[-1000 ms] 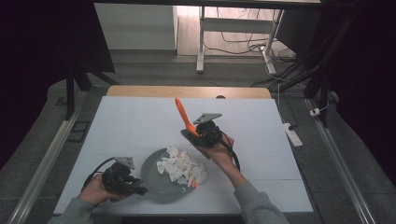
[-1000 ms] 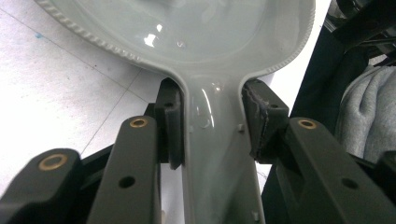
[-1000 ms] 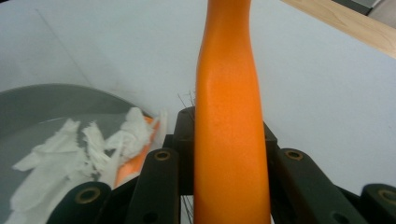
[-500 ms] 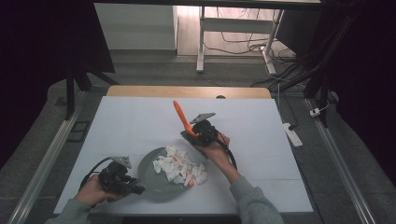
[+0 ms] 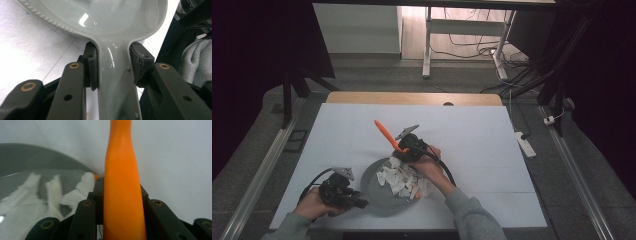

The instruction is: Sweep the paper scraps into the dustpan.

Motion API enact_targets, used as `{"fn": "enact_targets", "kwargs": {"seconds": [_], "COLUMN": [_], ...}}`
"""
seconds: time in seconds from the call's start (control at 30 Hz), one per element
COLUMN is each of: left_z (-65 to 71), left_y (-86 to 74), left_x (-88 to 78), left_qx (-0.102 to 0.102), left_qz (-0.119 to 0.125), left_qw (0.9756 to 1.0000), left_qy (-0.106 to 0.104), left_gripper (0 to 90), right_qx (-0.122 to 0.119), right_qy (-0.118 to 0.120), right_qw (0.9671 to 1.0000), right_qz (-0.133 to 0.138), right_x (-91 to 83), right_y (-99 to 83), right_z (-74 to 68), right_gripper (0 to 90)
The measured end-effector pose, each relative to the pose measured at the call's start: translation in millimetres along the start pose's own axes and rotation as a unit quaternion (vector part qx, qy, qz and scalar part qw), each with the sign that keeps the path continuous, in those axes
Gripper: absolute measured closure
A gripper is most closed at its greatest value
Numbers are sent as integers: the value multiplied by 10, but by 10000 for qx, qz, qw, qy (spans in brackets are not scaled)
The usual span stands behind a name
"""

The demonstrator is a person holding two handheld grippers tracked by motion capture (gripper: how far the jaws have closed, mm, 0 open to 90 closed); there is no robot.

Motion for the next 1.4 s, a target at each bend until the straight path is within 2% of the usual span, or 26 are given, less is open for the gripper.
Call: {"fn": "enact_targets", "kwargs": {"seconds": [0.1, 0.2, 0.23, 0.27, 0.3, 0.4, 0.6, 0.77, 0.87, 0.93, 1.0, 1.1, 1.3, 1.4], "left_z": [-1, 0, 1, 0, 0, 3, 6, 10, 15, 25, 34, 38, 34, 31], "left_y": [0, 1, 1, 2, 2, 0, 0, -1, -1, -5, -19, -44, -46, -41], "left_x": [3, 5, 5, 6, 5, 7, 12, 18, 15, 6, -3, -19, -22, -16], "left_qx": [-2, -5, -7, -2, -4, -8, 11, 26, -2, -43, -64, -127, -160, -172], "left_qz": [-7, -21, -16, -9, -8, -9, -8, -20, -20, -19, -13, 1, -11, -7], "left_qw": [10000, 10000, 10000, 10000, 10000, 10000, 10000, 10000, 10000, 10000, 10000, 9999, 9999, 9999], "left_qy": [-4, -11, -13, -6, -4, -1, -7, -14, -16, -1, -1, 14, 12, 8], "left_gripper": [617, 617, 617, 617, 617, 618, 617, 617, 618, 618, 618, 618, 618, 618], "right_qx": [-12, -133, -237, -240, -304, -194, 181, 217, 210, 217, 310, 297, 165, 133], "right_qy": [274, 524, 643, 687, 671, 454, 101, -105, -308, -464, -461, -469, -379, -312], "right_qw": [9996, 9985, 9974, 9970, 9965, 9959, 9941, 9937, 9951, 9957, 9960, 9971, 9990, 9994], "right_qz": [68, 121, 211, 261, 395, 760, 1063, 1095, 912, 776, 699, 529, 158, -32], "right_x": [-34, -94, -129, -163, -208, -374, -694, -879, -925, -899, -820, -640, -226, -79], "right_y": [16, 44, 73, 95, 133, 222, 156, 15, -91, -141, -162, -161, -36, -7], "right_z": [-125, -267, -312, -335, -332, -232, 15, 86, 156, 222, 270, 304, 238, 173], "right_gripper": [716, 715, 716, 716, 715, 716, 716, 715, 715, 715, 715, 715, 716, 716]}}
Point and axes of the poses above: each handheld gripper's, and its own axes: x roughly forward along the jaws, y roughly out of its top, z roughly to its right, the point moved 8 cm from there along x, roughly forward along the jaws, and after that the axes turned 7 degrees about z, right-handed, at the moved point
